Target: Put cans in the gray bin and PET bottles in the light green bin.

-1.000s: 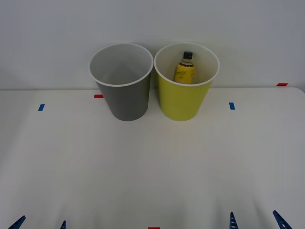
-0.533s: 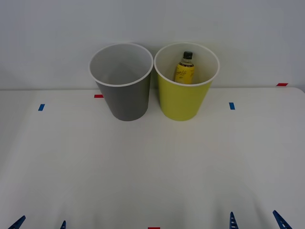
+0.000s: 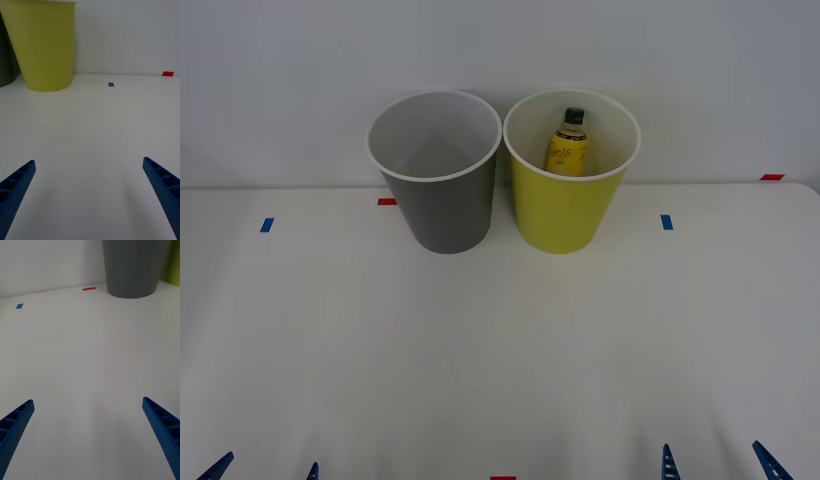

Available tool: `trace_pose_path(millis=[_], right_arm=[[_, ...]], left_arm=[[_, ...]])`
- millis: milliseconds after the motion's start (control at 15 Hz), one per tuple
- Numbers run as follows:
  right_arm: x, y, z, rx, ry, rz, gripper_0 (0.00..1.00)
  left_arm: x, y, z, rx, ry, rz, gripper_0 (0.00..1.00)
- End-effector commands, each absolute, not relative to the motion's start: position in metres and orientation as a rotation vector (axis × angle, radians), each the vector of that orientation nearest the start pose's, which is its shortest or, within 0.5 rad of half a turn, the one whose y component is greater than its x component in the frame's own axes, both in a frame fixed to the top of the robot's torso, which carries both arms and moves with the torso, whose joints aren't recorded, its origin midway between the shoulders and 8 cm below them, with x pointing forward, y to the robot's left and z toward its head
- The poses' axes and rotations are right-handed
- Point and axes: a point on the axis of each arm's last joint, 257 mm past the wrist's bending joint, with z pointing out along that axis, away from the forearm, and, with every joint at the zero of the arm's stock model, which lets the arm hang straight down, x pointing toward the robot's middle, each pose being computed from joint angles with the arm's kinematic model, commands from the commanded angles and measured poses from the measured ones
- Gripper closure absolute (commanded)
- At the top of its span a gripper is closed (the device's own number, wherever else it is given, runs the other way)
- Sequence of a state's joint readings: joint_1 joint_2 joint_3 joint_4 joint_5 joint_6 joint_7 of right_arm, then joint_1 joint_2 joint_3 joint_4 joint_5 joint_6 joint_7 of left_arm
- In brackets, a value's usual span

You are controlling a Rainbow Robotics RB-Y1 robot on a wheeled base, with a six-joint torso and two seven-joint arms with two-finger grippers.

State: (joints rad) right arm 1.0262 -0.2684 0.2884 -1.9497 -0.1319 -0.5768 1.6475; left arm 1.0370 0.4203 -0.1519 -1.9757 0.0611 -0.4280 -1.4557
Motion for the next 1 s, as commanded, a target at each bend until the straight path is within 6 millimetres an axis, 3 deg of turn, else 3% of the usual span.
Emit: trace_pose_path(millis=[67,1000], right_arm=[[0.2221,-0.2428,-0.2870,-0.031,1.645,-0.021,0.00],[0.2221,-0.2428,-0.2870,-0.031,1.645,-0.021,0.00]], left_arm=[[0.2123,0.2978,-0.3112,0.133,1.804,0.029,0.00],[0.2123,0.2978,-0.3112,0.133,1.804,0.029,0.00]])
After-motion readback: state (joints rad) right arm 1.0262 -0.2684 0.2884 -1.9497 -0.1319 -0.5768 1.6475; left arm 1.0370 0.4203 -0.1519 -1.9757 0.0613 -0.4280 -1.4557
